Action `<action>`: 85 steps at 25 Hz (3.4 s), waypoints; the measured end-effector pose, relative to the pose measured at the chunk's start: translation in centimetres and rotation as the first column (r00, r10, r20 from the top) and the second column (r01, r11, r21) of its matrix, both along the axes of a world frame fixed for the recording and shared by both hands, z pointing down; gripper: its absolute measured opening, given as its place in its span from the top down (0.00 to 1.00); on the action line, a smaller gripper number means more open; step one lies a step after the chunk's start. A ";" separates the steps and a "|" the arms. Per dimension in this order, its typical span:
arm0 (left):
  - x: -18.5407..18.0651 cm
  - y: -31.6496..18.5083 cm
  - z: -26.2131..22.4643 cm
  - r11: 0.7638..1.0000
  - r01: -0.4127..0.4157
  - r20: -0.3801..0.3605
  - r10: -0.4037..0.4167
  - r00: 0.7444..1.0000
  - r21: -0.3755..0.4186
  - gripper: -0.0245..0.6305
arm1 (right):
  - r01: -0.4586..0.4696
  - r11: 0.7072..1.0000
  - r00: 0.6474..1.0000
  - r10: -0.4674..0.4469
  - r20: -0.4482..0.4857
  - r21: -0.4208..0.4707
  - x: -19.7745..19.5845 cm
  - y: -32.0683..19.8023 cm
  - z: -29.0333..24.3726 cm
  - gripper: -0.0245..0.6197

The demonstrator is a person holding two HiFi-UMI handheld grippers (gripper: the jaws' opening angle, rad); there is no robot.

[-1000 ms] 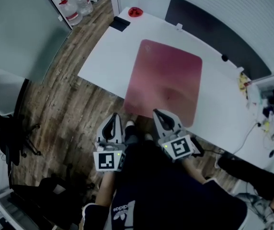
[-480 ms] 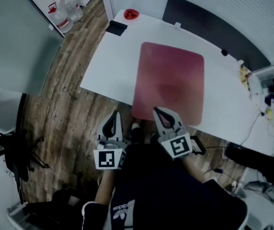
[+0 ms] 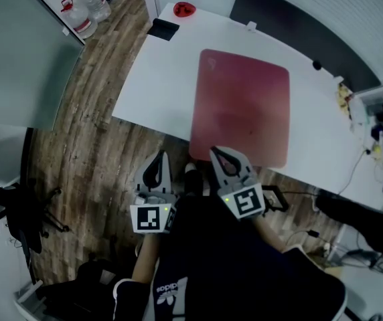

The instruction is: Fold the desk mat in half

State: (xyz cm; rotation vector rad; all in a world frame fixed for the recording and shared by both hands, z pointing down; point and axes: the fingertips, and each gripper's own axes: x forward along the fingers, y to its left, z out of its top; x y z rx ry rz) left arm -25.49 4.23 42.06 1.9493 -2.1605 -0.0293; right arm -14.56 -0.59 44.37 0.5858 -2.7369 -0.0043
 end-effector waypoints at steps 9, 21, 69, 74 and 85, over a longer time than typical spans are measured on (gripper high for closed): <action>-0.9 0.5 0.8 1.000 0.011 -0.017 -0.012 1.000 -0.022 0.96 | 0.052 0.998 0.997 -0.053 -0.061 -0.023 -1.6 0.6 1.7 0.96; -0.8 0.2 1.1 0.999 0.034 -0.029 -0.035 0.999 -0.039 0.96 | 0.108 0.994 0.991 -0.109 -0.071 -0.020 -2.4 0.7 2.1 0.96; -0.1 4.5 7.2 0.967 0.116 -0.099 -0.141 0.985 -0.229 0.96 | 0.454 0.848 0.709 -0.157 -0.688 0.275 -2.3 3.4 21.8 0.65; -0.2 4.4 7.2 0.968 0.100 -0.090 -0.124 0.988 -0.231 0.96 | 0.408 0.876 0.736 -0.149 -0.661 0.257 -2.5 3.0 21.4 0.65; -0.7 3.6 6.6 0.977 0.074 -0.108 -0.097 0.989 -0.200 0.96 | 0.313 0.928 0.819 -0.156 -0.553 0.202 -2.7 3.5 18.5 0.74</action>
